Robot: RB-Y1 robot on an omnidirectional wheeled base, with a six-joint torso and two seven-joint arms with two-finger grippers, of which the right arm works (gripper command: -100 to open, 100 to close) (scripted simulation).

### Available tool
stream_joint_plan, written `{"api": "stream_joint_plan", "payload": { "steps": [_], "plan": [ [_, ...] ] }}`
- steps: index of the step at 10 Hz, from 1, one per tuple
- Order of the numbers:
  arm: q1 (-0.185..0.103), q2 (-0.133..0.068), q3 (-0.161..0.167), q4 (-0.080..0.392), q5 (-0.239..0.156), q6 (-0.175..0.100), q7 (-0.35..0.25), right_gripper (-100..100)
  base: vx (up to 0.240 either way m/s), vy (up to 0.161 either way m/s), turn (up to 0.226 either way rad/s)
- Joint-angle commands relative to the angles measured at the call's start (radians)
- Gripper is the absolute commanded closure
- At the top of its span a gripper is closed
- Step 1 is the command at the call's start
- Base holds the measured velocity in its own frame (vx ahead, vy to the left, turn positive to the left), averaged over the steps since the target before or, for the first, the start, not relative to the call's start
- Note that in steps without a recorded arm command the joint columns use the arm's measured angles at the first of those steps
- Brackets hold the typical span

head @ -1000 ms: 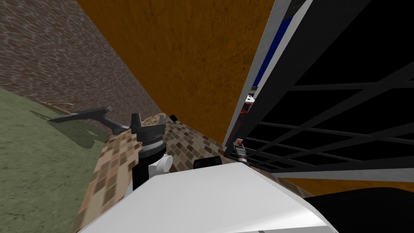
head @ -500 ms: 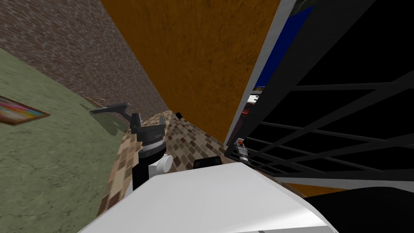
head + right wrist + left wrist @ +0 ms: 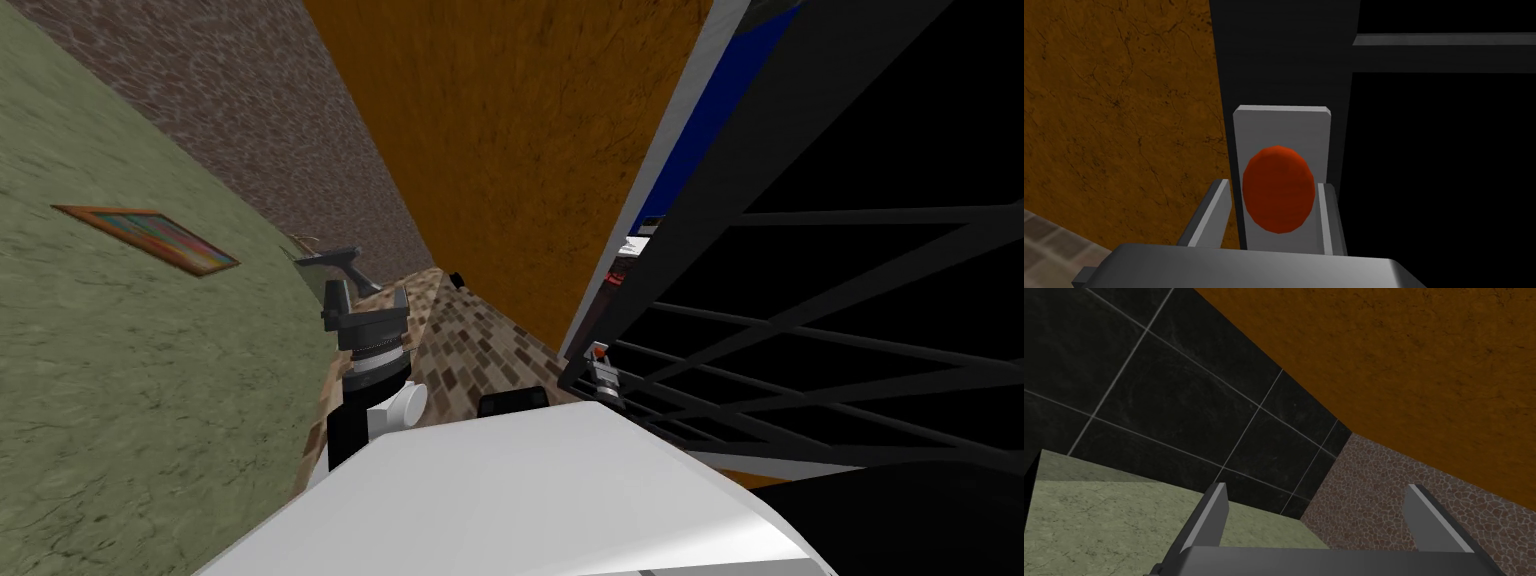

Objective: Pull the door open

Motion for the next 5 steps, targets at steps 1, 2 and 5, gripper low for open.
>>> {"api": "stream_joint_plan", "payload": {
  "steps": [1, 2, 5],
  "plan": [
    [-0.007, 0.025, -0.041, 0.002, 0.027, 0.022, -0.007, 100, -0.194, 0.0, 0.238],
    [-0.005, 0.036, -0.071, 0.005, 0.038, 0.036, -0.01, 100, -0.167, -0.003, 0.263],
    [-0.001, 0.059, -0.139, 0.01, 0.064, 0.068, -0.016, 100, -0.13, -0.013, 0.186]
  ]
}}
